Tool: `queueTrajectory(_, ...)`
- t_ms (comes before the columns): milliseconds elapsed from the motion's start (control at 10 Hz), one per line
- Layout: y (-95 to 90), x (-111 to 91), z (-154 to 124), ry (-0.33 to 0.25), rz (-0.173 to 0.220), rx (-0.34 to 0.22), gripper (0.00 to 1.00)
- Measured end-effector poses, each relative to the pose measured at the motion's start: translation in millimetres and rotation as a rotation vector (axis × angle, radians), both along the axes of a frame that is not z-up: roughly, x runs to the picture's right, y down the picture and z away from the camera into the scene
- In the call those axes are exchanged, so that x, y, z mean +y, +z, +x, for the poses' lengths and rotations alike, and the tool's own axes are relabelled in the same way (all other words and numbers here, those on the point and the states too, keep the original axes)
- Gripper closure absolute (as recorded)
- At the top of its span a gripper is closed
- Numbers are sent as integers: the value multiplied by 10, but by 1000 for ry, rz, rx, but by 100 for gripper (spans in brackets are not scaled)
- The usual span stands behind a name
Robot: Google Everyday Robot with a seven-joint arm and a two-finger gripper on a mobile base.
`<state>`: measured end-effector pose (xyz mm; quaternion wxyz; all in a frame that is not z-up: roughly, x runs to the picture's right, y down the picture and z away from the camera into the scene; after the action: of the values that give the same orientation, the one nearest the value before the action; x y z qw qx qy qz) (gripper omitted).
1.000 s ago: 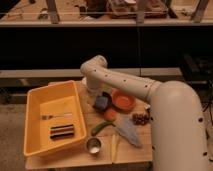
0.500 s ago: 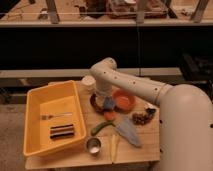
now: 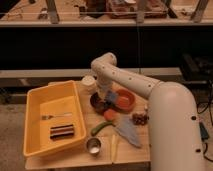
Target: Wipe purple bowl with sponge
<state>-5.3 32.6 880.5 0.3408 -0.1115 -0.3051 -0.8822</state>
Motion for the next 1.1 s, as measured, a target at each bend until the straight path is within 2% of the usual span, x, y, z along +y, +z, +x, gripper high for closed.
queueTrajectory(300,26,5,-450,-49,3,-33,100)
queueTrajectory(500,-50,47,-592,-71,8,-60,100)
queueTrajectory(800,-236,212,-614,-96,9,-94,100)
queueTrajectory(900,-333,317,-550,-105,6,-100,100)
queueTrajectory(1100,-388,424,-347,-110,-3,-91,100)
